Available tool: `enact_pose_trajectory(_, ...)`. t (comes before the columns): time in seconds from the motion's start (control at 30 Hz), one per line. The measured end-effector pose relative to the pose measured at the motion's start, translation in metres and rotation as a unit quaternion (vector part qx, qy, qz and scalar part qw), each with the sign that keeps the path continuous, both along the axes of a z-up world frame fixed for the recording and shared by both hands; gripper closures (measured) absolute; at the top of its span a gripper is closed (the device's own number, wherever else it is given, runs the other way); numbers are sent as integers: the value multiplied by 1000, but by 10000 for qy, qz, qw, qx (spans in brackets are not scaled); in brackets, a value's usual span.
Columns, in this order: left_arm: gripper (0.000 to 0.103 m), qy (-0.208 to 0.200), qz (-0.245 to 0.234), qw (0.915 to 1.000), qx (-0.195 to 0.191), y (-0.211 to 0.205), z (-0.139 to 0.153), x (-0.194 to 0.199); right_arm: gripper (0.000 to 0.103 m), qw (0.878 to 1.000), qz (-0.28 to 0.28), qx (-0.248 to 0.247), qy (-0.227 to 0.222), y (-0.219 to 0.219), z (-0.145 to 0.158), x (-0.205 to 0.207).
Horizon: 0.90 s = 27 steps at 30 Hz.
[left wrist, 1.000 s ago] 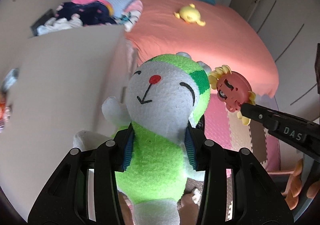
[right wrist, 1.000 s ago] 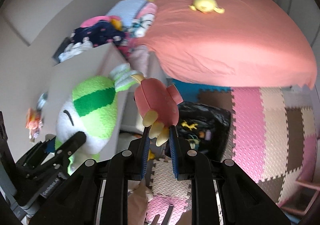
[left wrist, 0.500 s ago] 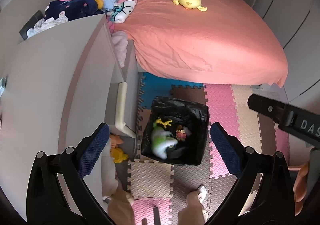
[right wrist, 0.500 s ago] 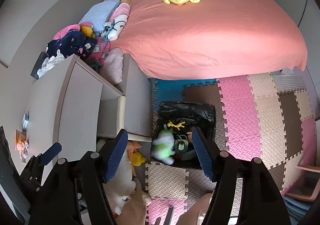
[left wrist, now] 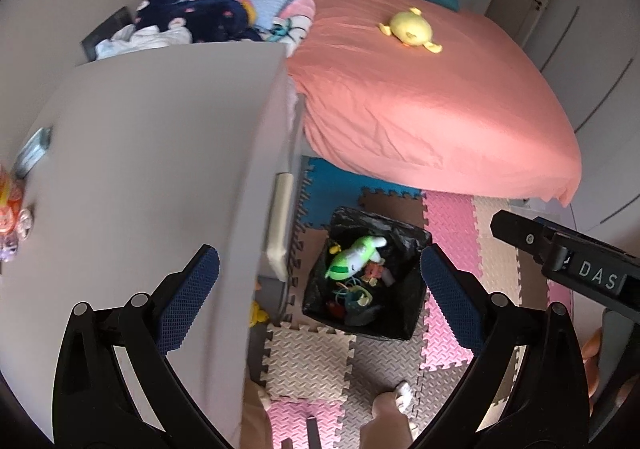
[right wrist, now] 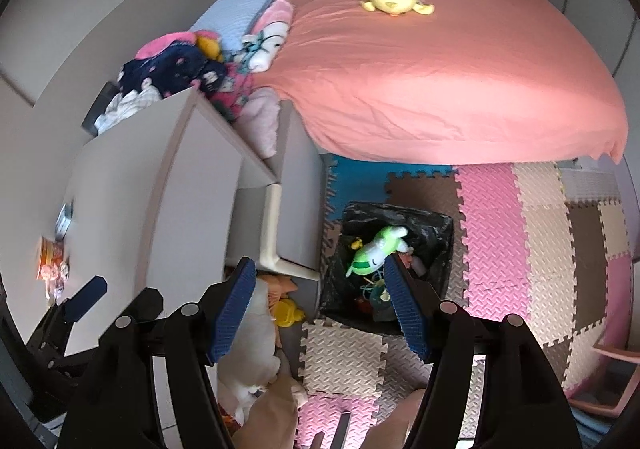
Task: Collect trash
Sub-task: 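Move both grippers back over the table items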
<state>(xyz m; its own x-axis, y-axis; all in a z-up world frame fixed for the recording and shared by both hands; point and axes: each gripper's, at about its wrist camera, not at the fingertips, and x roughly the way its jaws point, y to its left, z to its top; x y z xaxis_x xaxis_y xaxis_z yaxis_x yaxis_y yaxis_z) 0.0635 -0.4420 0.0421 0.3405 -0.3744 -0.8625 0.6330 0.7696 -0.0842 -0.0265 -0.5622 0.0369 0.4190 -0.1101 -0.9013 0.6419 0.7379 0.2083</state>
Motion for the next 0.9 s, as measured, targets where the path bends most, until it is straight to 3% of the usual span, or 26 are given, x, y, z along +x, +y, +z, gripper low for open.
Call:
enact_pose_trajectory(0.27, 5, -79, 531, 9985, -104, 79, 16, 33, 36, 9982, 599, -71, -4, 65, 10, 49)
enact_pose_trajectory(0.5, 5, -162, 1215, 9924, -97, 167, 21, 69, 36, 9930, 1173, -105, 18, 131, 12, 103)
enact_pose_trajectory(0.9, 5, -235, 2395, 9706, 31, 321, 16, 115, 35, 9734, 2290, -18, 115, 249, -2, 185)
